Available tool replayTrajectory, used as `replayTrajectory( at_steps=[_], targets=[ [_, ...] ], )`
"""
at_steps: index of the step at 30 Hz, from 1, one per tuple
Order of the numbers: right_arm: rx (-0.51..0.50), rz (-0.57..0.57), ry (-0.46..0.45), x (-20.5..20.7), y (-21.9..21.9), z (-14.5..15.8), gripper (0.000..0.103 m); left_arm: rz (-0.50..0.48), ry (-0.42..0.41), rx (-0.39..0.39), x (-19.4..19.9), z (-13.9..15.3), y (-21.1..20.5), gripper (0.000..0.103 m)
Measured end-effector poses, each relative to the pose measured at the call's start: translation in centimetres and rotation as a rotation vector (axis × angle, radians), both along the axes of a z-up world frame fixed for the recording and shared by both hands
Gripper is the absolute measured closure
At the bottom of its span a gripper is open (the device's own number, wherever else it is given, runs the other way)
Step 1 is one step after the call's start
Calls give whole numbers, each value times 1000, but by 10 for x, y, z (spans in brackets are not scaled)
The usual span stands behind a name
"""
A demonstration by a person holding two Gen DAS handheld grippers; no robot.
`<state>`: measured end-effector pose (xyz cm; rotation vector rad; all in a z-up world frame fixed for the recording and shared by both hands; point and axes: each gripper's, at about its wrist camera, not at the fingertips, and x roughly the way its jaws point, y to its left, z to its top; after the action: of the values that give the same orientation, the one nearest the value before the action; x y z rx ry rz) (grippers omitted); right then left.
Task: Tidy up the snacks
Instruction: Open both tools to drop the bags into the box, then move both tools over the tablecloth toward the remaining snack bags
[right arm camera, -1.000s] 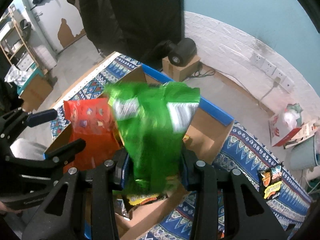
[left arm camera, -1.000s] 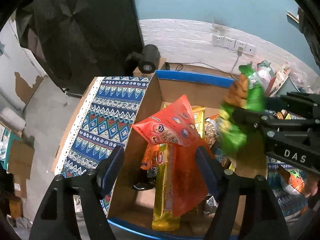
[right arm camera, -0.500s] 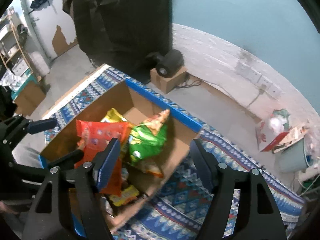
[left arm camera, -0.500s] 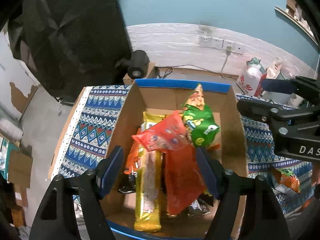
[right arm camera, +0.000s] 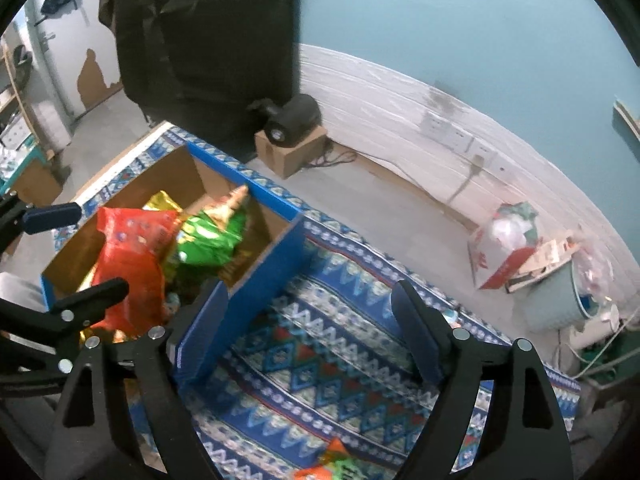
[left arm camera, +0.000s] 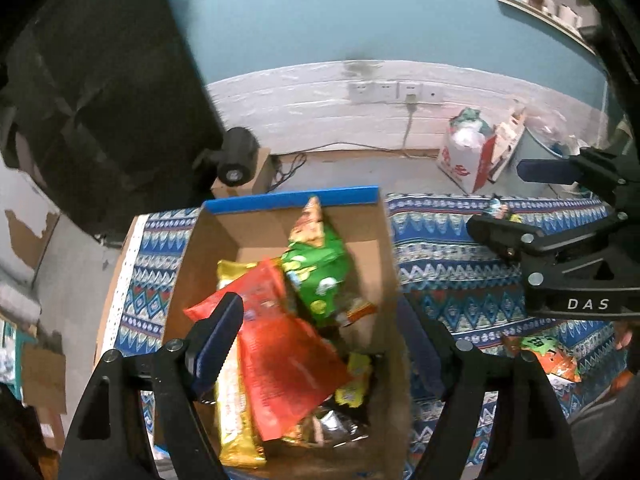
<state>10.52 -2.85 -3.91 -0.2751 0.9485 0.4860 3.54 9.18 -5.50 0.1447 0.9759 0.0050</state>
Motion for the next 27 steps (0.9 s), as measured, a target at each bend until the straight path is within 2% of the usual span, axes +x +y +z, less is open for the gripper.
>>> replayTrajectory(
  at_steps=[8, 17, 21, 27],
  targets=[
    [-19, -52, 3, 1, -49, -4, 19, -60, 18, 35, 11, -7, -41, 22],
    [-22, -144, 33, 14, -107, -14, 19, -111, 50, 75, 36, -27, -82, 21],
    [-42, -157, 71, 27, -126, -30, 19, -118, 75, 78, 54, -42, -96, 21],
    [-75, -146, 171, 49, -141, -72, 19, -129, 137, 91, 79, -71, -110, 21]
  ],
)
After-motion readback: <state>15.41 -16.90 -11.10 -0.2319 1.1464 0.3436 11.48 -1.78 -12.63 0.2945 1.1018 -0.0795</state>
